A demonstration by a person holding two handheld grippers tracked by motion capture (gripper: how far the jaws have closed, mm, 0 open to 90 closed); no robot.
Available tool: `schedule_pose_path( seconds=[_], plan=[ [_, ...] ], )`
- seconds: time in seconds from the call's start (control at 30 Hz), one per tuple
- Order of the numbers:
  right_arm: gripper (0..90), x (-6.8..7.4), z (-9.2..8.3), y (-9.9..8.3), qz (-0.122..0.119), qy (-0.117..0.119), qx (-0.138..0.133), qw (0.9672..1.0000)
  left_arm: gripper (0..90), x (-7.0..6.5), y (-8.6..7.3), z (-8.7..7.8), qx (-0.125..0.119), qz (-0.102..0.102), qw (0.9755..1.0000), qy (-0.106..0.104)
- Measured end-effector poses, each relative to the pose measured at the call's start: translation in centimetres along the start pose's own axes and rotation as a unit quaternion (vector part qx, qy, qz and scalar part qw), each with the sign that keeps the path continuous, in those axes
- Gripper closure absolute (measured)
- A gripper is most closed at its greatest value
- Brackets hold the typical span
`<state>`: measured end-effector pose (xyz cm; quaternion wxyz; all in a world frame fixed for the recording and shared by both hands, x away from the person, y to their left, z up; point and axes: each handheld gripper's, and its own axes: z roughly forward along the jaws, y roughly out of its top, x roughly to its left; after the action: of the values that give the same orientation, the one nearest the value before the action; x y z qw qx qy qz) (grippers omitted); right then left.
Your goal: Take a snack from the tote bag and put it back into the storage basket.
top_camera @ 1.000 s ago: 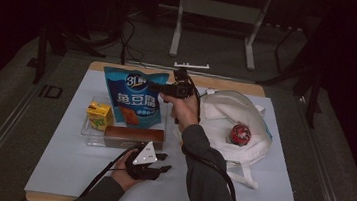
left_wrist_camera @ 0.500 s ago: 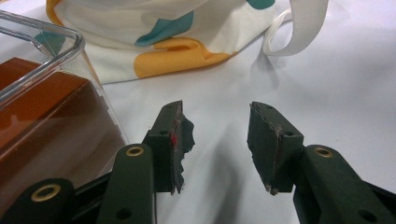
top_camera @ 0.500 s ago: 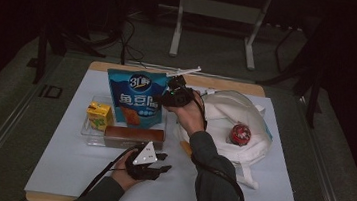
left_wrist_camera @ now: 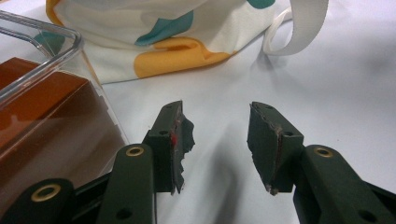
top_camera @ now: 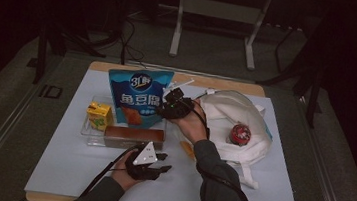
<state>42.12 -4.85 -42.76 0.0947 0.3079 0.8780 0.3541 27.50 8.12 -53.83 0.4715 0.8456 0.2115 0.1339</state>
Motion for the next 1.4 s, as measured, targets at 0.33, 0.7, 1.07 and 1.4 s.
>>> schedule_pose_path(
  seconds=[0.33,0.7,1.07,1.4],
  plan=[
    [52.3,-0.5,0.5,0.0,0.000,0.009,-0.012,0.9999,55.9,0.0,0.0,0.0,0.000,0.000,1.0000,0.001],
    [73.1,-0.2,0.9,0.0,0.010,0.022,-0.019,0.9995,55.9,0.0,0.0,0.0,0.000,0.000,1.0000,0.001],
    [76.0,1.1,1.9,0.8,0.013,0.033,-0.025,0.9991,55.9,0.0,0.0,0.0,0.000,0.001,1.0000,0.001],
    [77.4,3.0,3.4,2.3,0.003,0.041,-0.024,0.9989,55.9,0.0,0.0,0.0,0.000,0.001,1.0000,0.001]
  ],
)
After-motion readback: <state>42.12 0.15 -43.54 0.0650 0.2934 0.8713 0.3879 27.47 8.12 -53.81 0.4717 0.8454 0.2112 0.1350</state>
